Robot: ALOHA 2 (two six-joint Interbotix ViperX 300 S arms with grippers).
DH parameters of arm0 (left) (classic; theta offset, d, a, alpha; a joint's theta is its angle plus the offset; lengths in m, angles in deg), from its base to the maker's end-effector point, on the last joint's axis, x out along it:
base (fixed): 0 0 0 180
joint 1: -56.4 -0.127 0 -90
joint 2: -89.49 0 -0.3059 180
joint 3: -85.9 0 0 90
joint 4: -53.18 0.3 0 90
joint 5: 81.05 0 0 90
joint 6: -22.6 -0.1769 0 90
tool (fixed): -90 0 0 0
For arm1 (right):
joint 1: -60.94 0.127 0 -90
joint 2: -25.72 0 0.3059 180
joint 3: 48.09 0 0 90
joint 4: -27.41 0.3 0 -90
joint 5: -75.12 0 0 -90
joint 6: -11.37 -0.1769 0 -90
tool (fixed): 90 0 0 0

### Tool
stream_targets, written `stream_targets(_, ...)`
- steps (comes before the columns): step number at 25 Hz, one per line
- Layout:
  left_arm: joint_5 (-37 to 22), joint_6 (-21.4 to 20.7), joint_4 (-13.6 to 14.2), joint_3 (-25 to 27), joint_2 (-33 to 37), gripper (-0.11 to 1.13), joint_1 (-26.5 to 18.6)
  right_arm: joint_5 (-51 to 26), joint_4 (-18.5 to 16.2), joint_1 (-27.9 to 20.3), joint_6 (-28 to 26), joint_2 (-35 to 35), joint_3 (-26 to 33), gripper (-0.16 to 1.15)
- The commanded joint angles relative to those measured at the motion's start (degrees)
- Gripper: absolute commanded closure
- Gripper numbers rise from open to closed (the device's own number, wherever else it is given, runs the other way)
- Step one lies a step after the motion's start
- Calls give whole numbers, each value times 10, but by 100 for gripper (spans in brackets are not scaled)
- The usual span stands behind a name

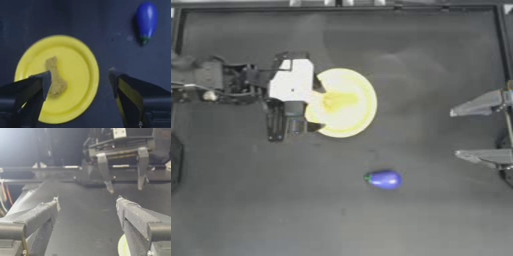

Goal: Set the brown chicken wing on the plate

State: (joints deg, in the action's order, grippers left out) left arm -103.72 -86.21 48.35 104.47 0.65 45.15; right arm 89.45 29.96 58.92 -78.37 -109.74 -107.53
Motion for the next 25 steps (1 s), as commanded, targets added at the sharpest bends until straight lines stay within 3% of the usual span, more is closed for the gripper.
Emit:
stream_targets(1,36,17,-2,18,58,3,18,3,2,0,0,2,12,-1)
stream_targets(13,187,69,-32,157,192,3,63,3,2,0,-1,2,13,-1)
stream_targets(25,250,71,-45,235,277,4,77,0,2,0,-2,2,13,-1)
